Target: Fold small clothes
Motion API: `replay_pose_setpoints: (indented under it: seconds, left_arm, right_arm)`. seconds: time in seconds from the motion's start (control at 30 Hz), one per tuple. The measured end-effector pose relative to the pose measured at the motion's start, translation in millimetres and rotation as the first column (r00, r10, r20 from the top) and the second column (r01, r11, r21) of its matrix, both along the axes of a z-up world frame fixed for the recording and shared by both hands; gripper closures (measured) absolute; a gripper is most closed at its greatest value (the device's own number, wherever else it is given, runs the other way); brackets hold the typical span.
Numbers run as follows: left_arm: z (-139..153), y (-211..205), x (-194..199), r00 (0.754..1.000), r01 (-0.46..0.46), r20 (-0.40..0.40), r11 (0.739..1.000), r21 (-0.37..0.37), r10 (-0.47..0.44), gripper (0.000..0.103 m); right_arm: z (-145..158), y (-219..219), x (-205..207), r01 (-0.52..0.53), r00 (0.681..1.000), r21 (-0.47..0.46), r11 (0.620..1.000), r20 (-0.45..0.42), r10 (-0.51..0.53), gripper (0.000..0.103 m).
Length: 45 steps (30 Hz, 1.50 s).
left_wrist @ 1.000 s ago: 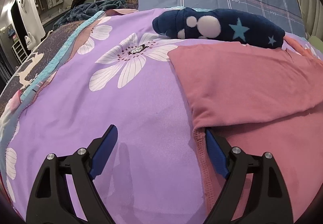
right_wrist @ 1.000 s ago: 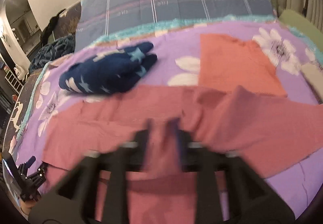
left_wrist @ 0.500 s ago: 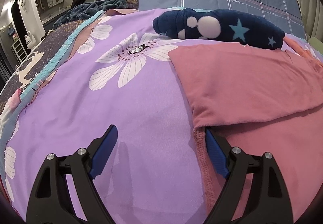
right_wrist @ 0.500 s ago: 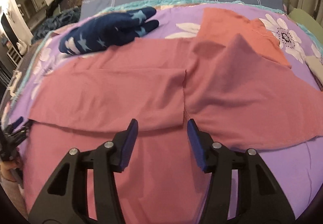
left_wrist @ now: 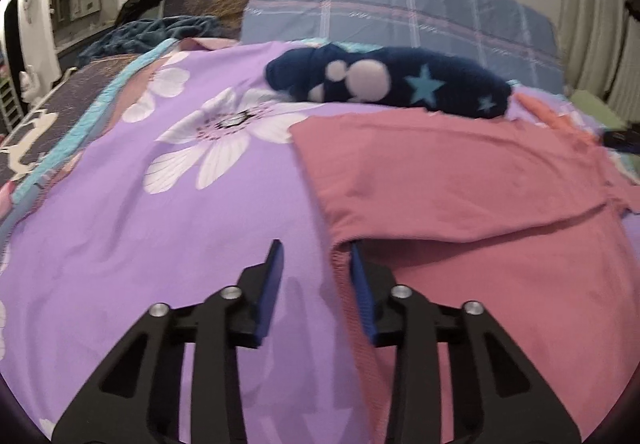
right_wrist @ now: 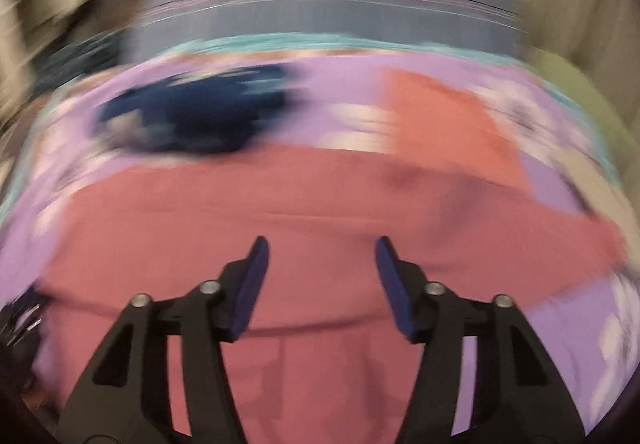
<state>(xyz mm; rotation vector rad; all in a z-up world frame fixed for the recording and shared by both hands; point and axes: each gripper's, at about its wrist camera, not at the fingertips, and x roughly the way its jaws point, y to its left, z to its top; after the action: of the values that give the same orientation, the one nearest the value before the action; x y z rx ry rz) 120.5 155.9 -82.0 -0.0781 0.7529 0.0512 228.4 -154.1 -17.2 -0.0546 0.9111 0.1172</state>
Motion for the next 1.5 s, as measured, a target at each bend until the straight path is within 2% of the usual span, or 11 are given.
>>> replay_pose_setpoints:
  seconds: [0.17, 0.3, 0.47, 0.53, 0.6, 0.67, 0.97, 1.07, 1.3, 1.4, 1.5]
  left_arm:
    - [-4.7, 14.3, -3.5, 0.999, 0.046, 0.006, 0.987, -0.153, -0.045, 0.072]
    - [-20.4, 39.4, 1.3, 0.999, 0.003, -0.039, 0.950, -0.312, -0.016, 0.072]
    - [-22.5, 42.8, 0.8, 0.999, 0.010, -0.031, 0.933, -0.359, -0.023, 0.072]
    - [-21.9, 41.6, 0.4, 0.999, 0.012, -0.030, 0.935, -0.355, -0.025, 0.078]
    - [-21.9, 43.0, 0.2, 0.999, 0.026, -0.024, 0.926, -0.376, -0.038, 0.096]
    - [-21.5, 42.4, -0.3, 0.999, 0.027, -0.022, 0.927, -0.374, -0.038, 0.096]
    - [-21.2, 39.0, -3.2, 0.999, 0.014, -0.044, 0.946, -0.325, -0.030, 0.092]
    - [-20.8, 35.9, -3.1, 0.999, 0.007, -0.050, 0.955, -0.297, -0.023, 0.090]
    - [-15.8, 25.9, -3.8, 0.998, -0.007, -0.056, 0.979, -0.205, -0.004, 0.083]
    - [-1.5, 21.8, -8.7, 0.999, -0.025, -0.038, 0.984, -0.178, 0.018, 0.083]
    - [28.7, 8.4, -12.8, 1.000, 0.011, 0.026, 0.988, -0.157, -0.007, 0.083]
  right_arm:
    - [-14.8, 144.5, 19.8, -0.425, 0.898, 0.054, 0.903, -0.100, 0.429, 0.095]
    - [-43.6, 226.1, 43.1, -0.479, 0.847, 0.103, 0.872, -0.204, 0.490, 0.095]
    - [-64.8, 282.0, 63.0, -0.464, 0.846, 0.134, 0.875, -0.224, 0.483, 0.067]
    - [-73.4, 298.3, 67.3, -0.477, 0.847, 0.093, 0.874, -0.219, 0.485, 0.092]
    - [-75.1, 311.9, 69.0, -0.489, 0.857, 0.019, 0.872, -0.174, 0.485, 0.100]
    - [-69.8, 313.9, 71.3, -0.498, 0.853, 0.066, 0.865, -0.143, 0.502, 0.102]
    - [-45.8, 251.9, 49.7, -0.478, 0.866, 0.177, 0.860, -0.071, 0.496, 0.087]
    - [-28.0, 194.0, 8.9, -0.496, 0.867, 0.100, 0.863, -0.009, 0.499, 0.086]
    - [-73.1, 15.5, 7.4, -0.056, 0.987, 0.104, 0.993, -0.142, 0.071, 0.093]
    - [-93.8, -24.1, 16.3, -0.064, 0.981, 0.298, 0.952, -0.159, 0.116, 0.097]
    - [-95.8, -26.0, 18.4, -0.044, 0.981, 0.323, 0.945, -0.163, 0.102, 0.098]
